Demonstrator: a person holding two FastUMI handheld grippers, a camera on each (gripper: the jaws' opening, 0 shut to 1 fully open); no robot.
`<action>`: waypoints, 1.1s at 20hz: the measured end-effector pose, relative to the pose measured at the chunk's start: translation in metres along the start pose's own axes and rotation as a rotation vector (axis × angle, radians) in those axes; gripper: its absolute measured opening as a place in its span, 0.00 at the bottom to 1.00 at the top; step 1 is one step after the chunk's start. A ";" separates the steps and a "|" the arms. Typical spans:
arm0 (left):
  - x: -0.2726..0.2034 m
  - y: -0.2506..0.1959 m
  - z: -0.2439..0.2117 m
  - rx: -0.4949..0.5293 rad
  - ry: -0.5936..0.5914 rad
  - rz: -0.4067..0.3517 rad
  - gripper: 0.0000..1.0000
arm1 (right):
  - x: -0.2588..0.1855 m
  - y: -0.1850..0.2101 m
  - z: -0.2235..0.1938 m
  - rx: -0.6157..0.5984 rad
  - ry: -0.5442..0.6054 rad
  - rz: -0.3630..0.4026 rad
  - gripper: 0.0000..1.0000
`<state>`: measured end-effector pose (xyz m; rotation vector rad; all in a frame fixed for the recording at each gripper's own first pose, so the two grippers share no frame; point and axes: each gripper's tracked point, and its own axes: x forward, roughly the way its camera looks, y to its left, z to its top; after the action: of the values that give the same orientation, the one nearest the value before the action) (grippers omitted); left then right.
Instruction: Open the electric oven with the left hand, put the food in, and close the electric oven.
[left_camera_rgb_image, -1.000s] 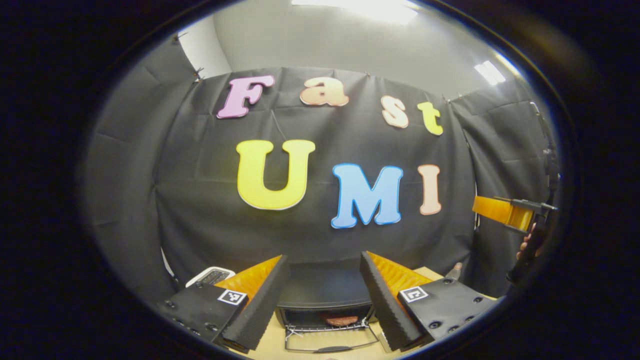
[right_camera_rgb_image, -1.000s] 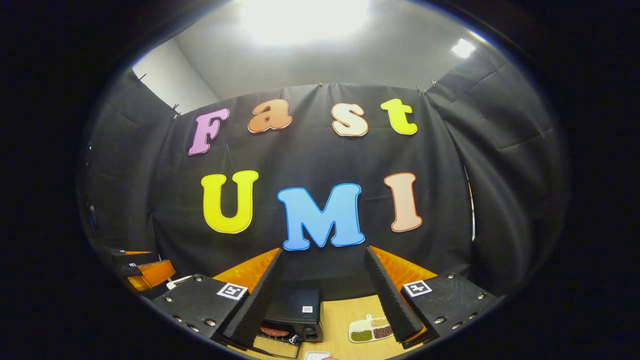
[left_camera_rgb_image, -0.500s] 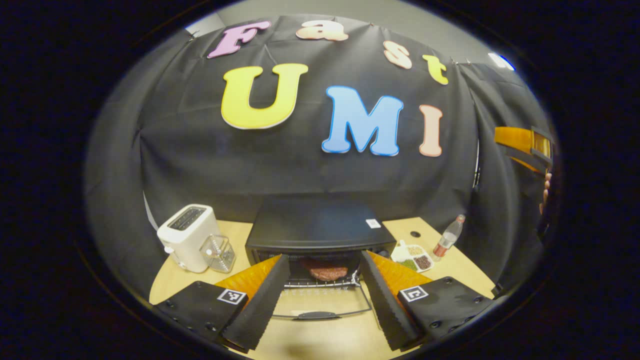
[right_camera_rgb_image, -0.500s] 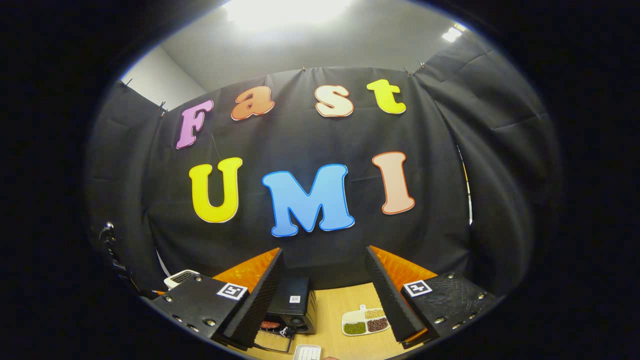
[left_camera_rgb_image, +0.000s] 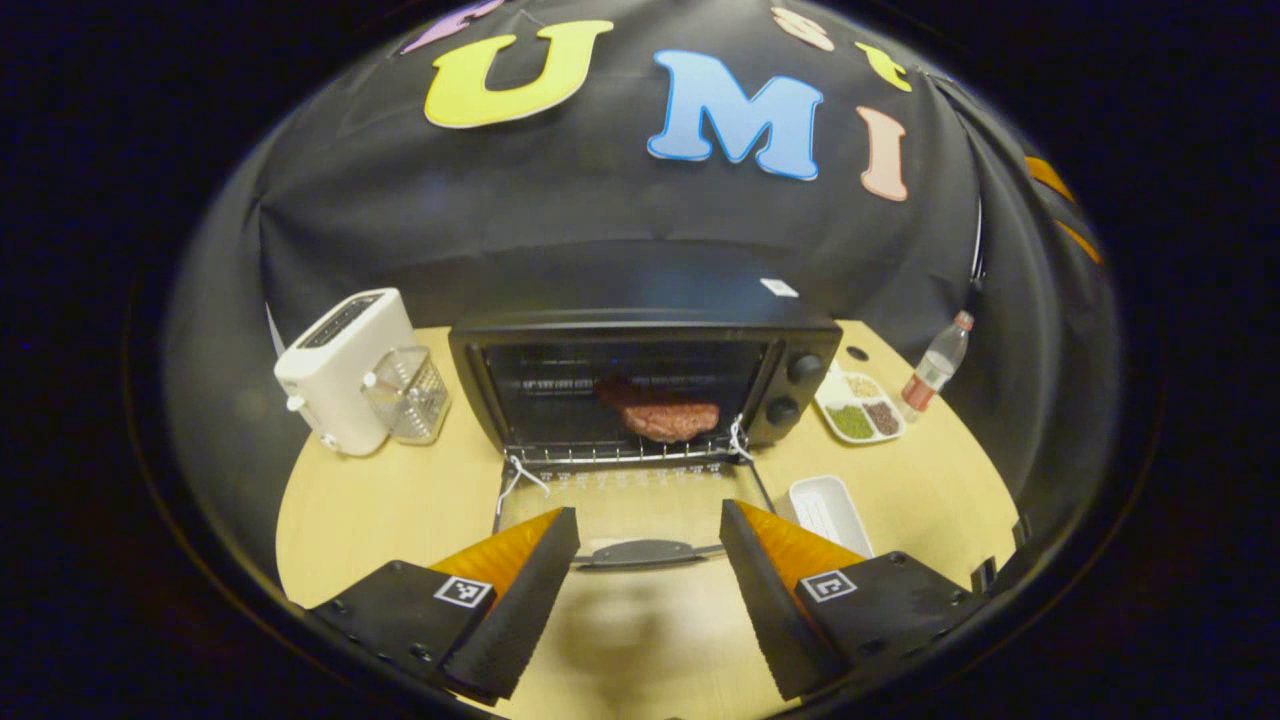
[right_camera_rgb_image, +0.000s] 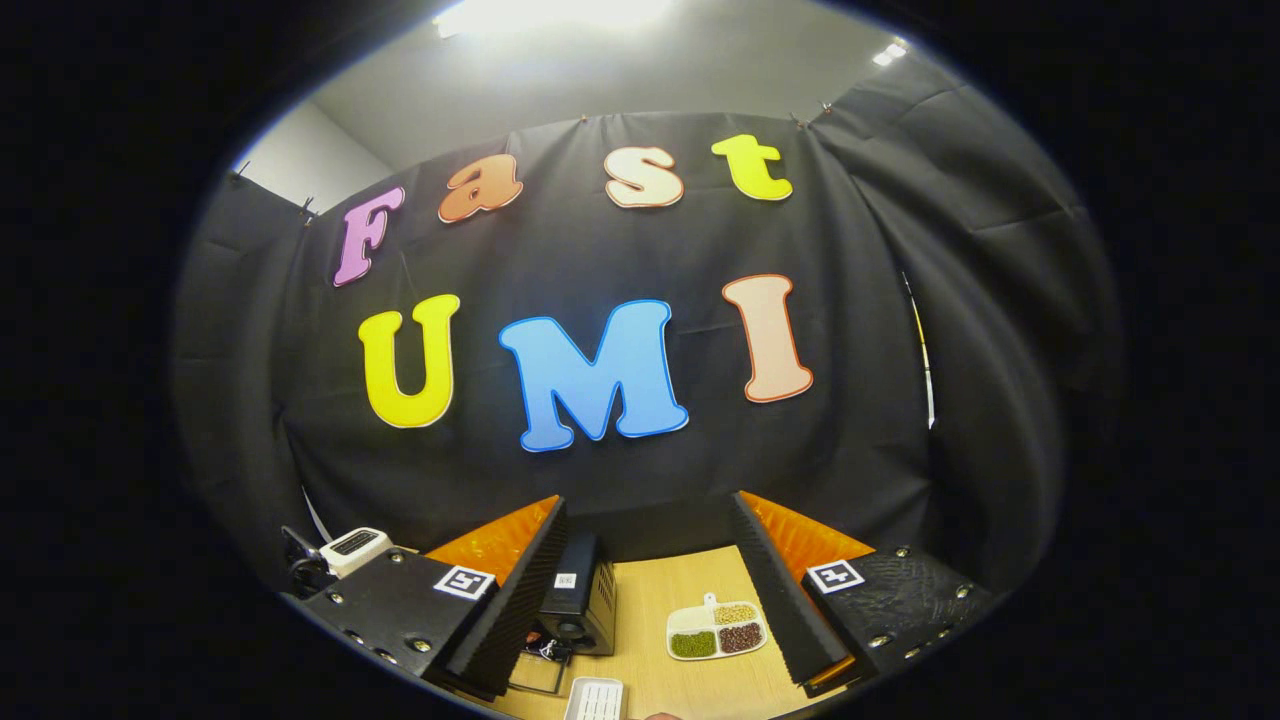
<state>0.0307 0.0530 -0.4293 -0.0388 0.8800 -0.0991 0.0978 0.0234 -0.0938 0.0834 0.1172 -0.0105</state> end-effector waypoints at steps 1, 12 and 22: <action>0.007 0.001 -0.011 0.003 0.027 0.004 0.96 | 0.001 -0.003 -0.002 0.000 0.005 -0.004 0.98; 0.060 0.008 -0.100 0.036 0.310 0.028 0.96 | 0.004 -0.027 -0.007 -0.033 0.020 -0.086 0.98; 0.086 0.009 -0.120 0.008 0.419 0.017 0.96 | 0.003 -0.044 -0.001 -0.042 -0.007 -0.150 0.98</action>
<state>-0.0071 0.0535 -0.5726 -0.0022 1.2980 -0.0965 0.0996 -0.0206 -0.0990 0.0321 0.1167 -0.1583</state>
